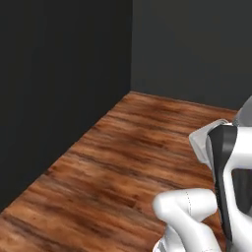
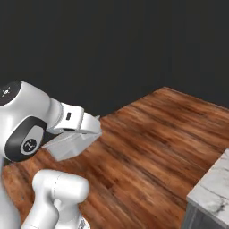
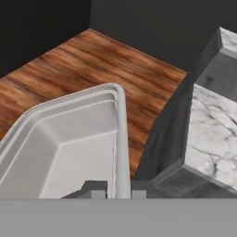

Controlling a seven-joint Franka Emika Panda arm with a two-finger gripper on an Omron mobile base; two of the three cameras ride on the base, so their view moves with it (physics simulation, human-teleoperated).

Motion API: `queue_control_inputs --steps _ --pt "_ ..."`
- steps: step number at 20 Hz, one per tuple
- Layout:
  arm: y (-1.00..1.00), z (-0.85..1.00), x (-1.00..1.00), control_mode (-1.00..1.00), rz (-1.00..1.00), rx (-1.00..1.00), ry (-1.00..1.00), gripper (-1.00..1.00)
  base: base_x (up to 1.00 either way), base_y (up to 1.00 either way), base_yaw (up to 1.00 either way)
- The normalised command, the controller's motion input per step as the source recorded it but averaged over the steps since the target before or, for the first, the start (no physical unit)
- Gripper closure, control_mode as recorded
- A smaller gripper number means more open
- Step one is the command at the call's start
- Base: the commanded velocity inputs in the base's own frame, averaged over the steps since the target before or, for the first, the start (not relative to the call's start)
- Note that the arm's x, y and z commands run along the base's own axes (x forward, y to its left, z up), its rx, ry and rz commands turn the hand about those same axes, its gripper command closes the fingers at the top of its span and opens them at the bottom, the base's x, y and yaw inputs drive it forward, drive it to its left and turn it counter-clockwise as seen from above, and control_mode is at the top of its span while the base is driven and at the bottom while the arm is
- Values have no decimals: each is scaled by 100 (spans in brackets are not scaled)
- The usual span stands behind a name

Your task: Retrieve the tupperware and aluminum foil from the cabinet and place them on the dining counter near the plate with lemon wedge and carrot to prepare for storing leftovers.

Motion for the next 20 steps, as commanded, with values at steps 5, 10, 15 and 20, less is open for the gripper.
queue_control_inputs --steps 5,10,15,20 --pt "0 0 0 100 0 0 0 100 77 60 -61" --pt "0 0 0 100 0 0 0 100 82 58 -59" --pt "0 0 0 100 0 0 0 100 98 49 -49" --pt "0 0 0 100 0 0 0 100 100 39 -35"
